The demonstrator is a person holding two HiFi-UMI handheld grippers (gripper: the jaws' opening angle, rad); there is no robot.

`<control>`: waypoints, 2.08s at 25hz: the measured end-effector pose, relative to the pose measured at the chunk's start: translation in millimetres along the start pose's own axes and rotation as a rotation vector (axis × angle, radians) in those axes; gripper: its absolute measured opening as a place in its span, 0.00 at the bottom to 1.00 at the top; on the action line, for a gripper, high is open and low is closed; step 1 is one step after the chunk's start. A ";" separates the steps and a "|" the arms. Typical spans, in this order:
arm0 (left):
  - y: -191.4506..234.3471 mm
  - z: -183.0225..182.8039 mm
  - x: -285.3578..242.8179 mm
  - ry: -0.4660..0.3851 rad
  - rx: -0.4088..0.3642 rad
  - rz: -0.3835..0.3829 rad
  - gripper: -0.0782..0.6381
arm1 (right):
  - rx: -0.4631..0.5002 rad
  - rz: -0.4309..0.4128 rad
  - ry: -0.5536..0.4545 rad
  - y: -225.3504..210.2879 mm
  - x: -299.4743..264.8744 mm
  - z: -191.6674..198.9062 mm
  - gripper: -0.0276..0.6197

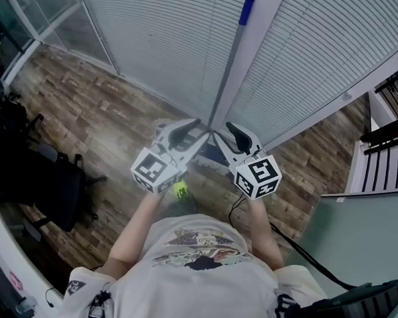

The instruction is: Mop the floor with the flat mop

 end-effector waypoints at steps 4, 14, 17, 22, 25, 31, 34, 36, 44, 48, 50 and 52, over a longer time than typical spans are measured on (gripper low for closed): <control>43.2 4.5 -32.9 0.018 0.009 0.027 0.30 | -0.011 0.038 0.010 -36.1 -34.7 -6.2 0.29; 129.6 11.1 -96.4 0.026 -0.005 0.085 0.33 | -0.018 0.095 0.027 -101.3 -115.4 -16.3 0.30; 148.8 15.7 -114.0 0.030 -0.003 0.100 0.33 | -0.006 0.117 0.034 -121.9 -133.9 -18.1 0.30; 168.7 21.4 -144.6 0.041 0.000 0.115 0.33 | -0.002 0.150 0.041 -155.0 -146.0 -21.3 0.30; 173.4 20.0 -162.4 0.042 -0.023 0.115 0.33 | 0.002 0.159 0.022 -173.3 -145.6 -27.2 0.30; 182.7 28.7 -188.6 0.080 -0.042 0.060 0.33 | 0.023 0.150 0.014 -209.8 -149.8 -29.3 0.30; 188.6 30.2 -202.7 0.085 -0.043 0.030 0.33 | 0.027 0.170 0.023 -235.5 -154.2 -30.7 0.33; 198.5 35.7 -217.7 0.088 -0.044 0.010 0.33 | 0.022 0.175 0.023 -256.0 -162.2 -29.6 0.36; 224.3 41.0 -278.8 0.117 -0.035 -0.040 0.33 | 0.012 0.177 0.066 -319.2 -187.7 -39.4 0.42; 232.6 50.5 -302.7 0.111 -0.040 -0.058 0.33 | -0.001 0.178 0.082 -346.0 -199.3 -29.9 0.43; 237.7 51.1 -311.3 0.109 -0.041 -0.071 0.33 | -0.010 0.170 0.091 -355.3 -204.0 -29.2 0.43; 241.7 50.8 -316.7 0.109 -0.041 -0.081 0.33 | -0.027 0.162 0.094 -361.7 -206.9 -29.9 0.43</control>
Point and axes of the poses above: the fingertips, and each gripper's own axes: x backward along the fingers, y to its left, z out of its underside, the point moved 3 cm from there along x, backward along the fingers, and after that the axes turned 7 degrees about -z, right-handed, at the moved point
